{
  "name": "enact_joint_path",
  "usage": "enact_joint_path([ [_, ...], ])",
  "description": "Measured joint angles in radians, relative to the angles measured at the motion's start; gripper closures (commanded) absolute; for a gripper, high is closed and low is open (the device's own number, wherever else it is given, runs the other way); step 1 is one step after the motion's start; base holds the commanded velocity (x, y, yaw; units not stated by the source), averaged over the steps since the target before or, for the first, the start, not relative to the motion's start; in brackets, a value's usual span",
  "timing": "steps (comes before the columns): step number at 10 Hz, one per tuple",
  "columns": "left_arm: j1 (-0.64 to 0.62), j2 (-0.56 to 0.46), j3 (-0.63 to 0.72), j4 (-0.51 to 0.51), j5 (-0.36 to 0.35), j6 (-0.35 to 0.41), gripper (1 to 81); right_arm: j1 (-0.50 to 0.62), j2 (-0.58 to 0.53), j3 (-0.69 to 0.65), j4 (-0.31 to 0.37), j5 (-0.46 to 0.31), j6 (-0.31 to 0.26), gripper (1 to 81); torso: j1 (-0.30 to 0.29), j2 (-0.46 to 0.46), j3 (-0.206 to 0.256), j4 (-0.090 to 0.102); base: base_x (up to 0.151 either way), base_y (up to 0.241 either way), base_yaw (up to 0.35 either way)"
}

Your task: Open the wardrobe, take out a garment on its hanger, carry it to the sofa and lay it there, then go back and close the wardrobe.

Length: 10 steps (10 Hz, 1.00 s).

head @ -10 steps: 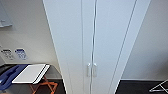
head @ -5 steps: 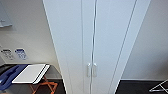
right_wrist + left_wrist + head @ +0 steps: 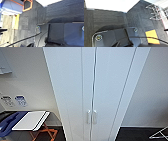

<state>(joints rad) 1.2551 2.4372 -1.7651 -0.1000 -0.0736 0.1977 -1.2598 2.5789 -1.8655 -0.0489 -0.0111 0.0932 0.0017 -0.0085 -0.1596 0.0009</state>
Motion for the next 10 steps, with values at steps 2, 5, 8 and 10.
enact_joint_path([
  [2,-0.034,-0.016,0.047,0.019,0.001,0.007,1.0,0.018,-0.040,0.064,-0.001,-0.002,0.000,1.0,0.000,0.000,0.000,0.000,0.000,0.000,0.000],
  [5,-0.080,-0.016,0.103,0.069,0.002,0.008,1.0,0.055,-0.101,0.153,-0.010,-0.008,-0.003,1.0,0.000,0.000,0.000,0.000,0.000,0.000,0.000],
  [8,-0.136,-0.069,0.185,0.078,0.003,0.010,1.0,0.101,-0.158,0.264,-0.047,-0.016,-0.003,1.0,0.000,0.000,0.000,0.000,0.000,0.000,0.000],
  [10,-0.164,-0.103,0.238,0.085,0.003,0.011,1.0,0.143,-0.182,0.292,-0.058,-0.015,-0.004,1.0,0.000,0.000,0.000,0.000,0.000,0.000,0.000],
])
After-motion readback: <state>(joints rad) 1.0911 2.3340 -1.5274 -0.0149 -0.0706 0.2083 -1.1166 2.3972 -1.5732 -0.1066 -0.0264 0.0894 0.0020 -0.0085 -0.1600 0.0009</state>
